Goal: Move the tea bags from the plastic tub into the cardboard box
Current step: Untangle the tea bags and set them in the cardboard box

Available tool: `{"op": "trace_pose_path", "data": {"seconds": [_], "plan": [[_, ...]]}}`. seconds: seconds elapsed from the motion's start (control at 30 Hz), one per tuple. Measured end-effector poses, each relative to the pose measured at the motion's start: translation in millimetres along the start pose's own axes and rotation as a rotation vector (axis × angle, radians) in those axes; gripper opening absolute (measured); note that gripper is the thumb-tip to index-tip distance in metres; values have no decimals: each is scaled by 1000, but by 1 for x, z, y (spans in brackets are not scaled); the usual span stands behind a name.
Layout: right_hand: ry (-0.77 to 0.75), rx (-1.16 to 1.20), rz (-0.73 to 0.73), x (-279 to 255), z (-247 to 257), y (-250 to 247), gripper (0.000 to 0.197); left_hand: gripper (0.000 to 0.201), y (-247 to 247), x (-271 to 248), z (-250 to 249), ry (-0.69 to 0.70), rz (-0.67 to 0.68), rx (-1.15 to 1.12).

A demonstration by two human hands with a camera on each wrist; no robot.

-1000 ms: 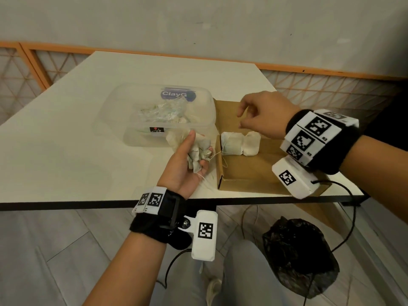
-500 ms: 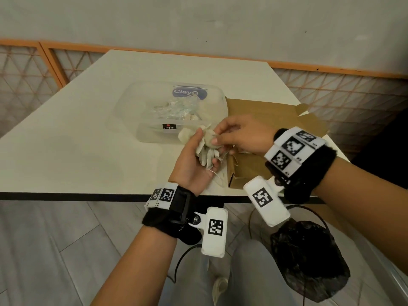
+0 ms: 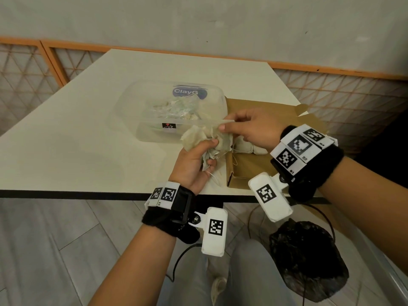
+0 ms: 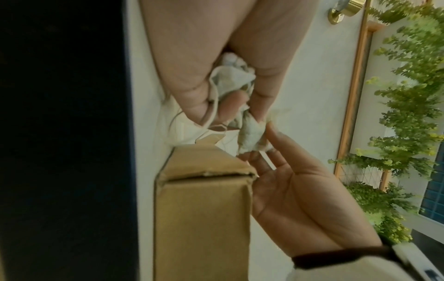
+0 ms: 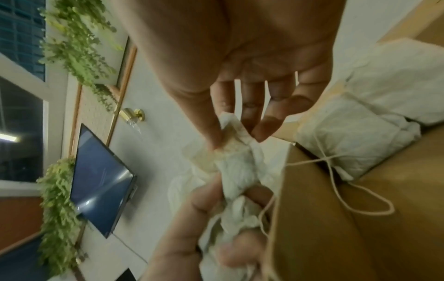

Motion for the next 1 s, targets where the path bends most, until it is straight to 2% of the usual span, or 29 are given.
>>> {"op": "trace_pose_path", "data": {"seconds": [0.13,0.23,0.37,0.47,0.53,0.63,0.73,0.8,0.9,1.0], "plan": [[40,-46,-29,2,1,-12,3,14,-2,1,0,-18,-1,-55],[51,-53,32,2,1,-11,4,30,0,-2,1,4,48,38],[-12,-166,80,2,4,-10,14,21,5,-4,1,36,31,110],[-61,-262,33,4,9,-18,15,15,4,-3,0,14,-9,62],[-46,-277,-9,6,11,-30,14,6,1,-1,0,-15,-29,3],[7,-367,-25,9,7,-52,16,9,-2,2,-1,-36,-19,-75],[85,-404,48,9,0,-62,11,10,-1,2,-1,-48,-13,-112],[143,-400,173,8,-5,-60,5,10,-1,2,-2,-54,-13,-115],[229,-362,346,9,-16,-47,8,5,-1,1,-2,-58,-1,-114],[251,-371,294,17,-26,-35,11,3,0,1,-2,-63,4,-126]]}}
Point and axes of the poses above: each hand's wrist, its own x-axis towards the middle knuckle, its own y-axis out of the palm, z = x × y, the point moved 1 cm from there along x, towards the middle knuckle, and after that the axes turned 9 degrees about -x, right-handed, at the moved point
